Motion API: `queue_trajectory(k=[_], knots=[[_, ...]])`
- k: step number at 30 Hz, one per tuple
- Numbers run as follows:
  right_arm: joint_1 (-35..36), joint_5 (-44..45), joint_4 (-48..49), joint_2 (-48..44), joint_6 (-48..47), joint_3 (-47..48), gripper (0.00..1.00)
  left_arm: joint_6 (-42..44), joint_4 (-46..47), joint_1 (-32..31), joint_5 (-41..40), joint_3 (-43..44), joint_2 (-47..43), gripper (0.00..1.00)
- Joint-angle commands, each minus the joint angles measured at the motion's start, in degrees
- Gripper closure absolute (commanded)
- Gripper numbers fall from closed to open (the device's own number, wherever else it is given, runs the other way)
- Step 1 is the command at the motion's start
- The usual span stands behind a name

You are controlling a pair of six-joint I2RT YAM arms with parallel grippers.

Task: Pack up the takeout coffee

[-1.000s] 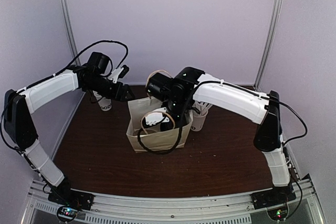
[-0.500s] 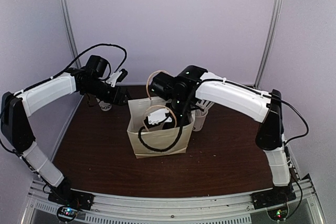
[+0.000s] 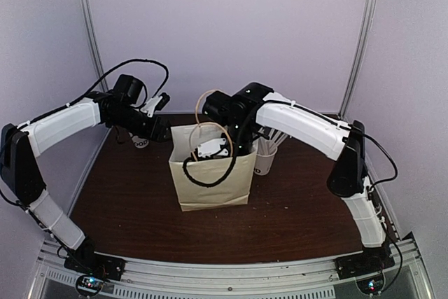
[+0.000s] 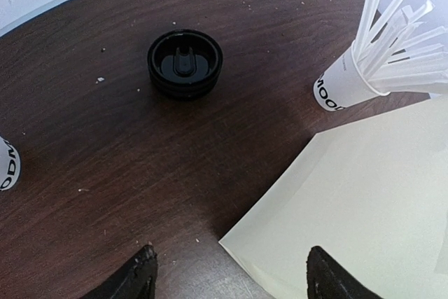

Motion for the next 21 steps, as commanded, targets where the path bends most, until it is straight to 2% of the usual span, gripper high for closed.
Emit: queue_trajectory(k=[1, 7, 11, 21], knots=[[-0.5, -2.9, -4.8, 7.0, -0.5, -2.2, 0.32, 0.7, 0.6, 0.0, 0.8, -1.3, -1.9, 0.26], [-1.4, -3.4, -6.0, 9.8, 0.0, 0.1, 0.32, 0.4, 1.0, 0.0, 1.0, -2.2, -2.3, 0.26], [-1.4, -0.6, -5.1, 10.9, 2.2, 1.0, 0.31, 0.6, 1.0, 0.0, 1.0, -2.3, -2.8, 0.26], [1.5, 7.6, -1.1, 6.0, 5.6, -4.3, 0.31, 0.6, 0.5, 0.0, 0.4, -2.3, -4.7, 0.26]])
